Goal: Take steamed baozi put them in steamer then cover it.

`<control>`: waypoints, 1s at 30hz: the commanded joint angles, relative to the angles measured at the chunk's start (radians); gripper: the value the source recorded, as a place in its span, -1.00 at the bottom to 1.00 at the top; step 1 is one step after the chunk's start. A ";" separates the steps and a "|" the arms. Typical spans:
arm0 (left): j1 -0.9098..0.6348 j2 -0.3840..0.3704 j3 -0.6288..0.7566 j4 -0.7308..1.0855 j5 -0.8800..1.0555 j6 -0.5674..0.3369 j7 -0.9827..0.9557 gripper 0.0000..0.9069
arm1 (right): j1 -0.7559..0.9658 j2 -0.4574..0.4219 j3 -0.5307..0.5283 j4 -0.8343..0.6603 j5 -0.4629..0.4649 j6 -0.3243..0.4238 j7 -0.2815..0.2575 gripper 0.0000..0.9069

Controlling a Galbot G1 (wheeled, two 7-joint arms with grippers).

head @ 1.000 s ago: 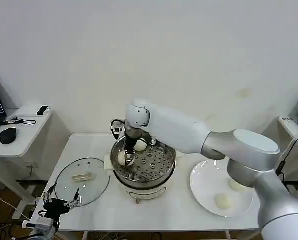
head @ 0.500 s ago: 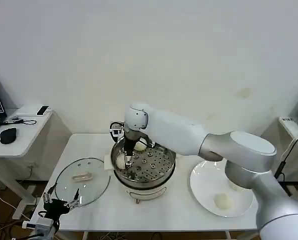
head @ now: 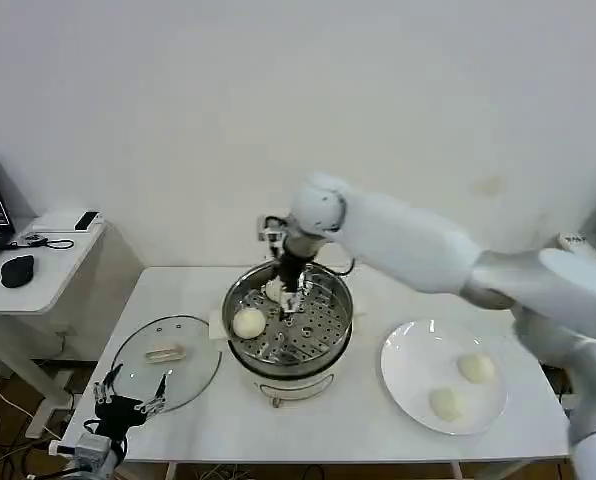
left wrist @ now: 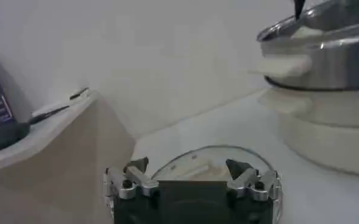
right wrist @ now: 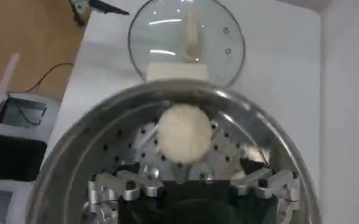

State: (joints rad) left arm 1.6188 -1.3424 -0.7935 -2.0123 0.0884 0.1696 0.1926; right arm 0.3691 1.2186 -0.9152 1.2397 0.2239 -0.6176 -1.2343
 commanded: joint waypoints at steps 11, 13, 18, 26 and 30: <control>0.036 -0.009 0.015 -0.053 -0.002 0.008 0.005 1.00 | 0.082 -0.764 -0.050 0.541 0.012 0.120 -0.116 1.00; 0.046 -0.009 0.021 -0.064 -0.002 0.009 0.006 1.00 | 0.025 -0.806 -0.032 0.579 -0.027 0.125 -0.117 1.00; 0.055 -0.011 0.019 -0.078 -0.002 0.009 0.006 1.00 | -0.122 -0.847 0.041 0.607 -0.089 0.129 -0.118 1.00; 0.068 -0.007 0.016 -0.074 -0.003 0.008 0.002 1.00 | -0.369 -0.878 0.142 0.596 -0.273 0.180 -0.122 1.00; 0.066 -0.004 0.016 -0.060 -0.002 0.008 0.001 1.00 | -0.414 -0.876 0.155 0.576 -0.316 0.201 -0.118 1.00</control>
State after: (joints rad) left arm 1.6829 -1.3459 -0.7778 -2.0749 0.0860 0.1771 0.1935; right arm 0.1519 0.4305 -0.8264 1.7765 0.0561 -0.4605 -1.3462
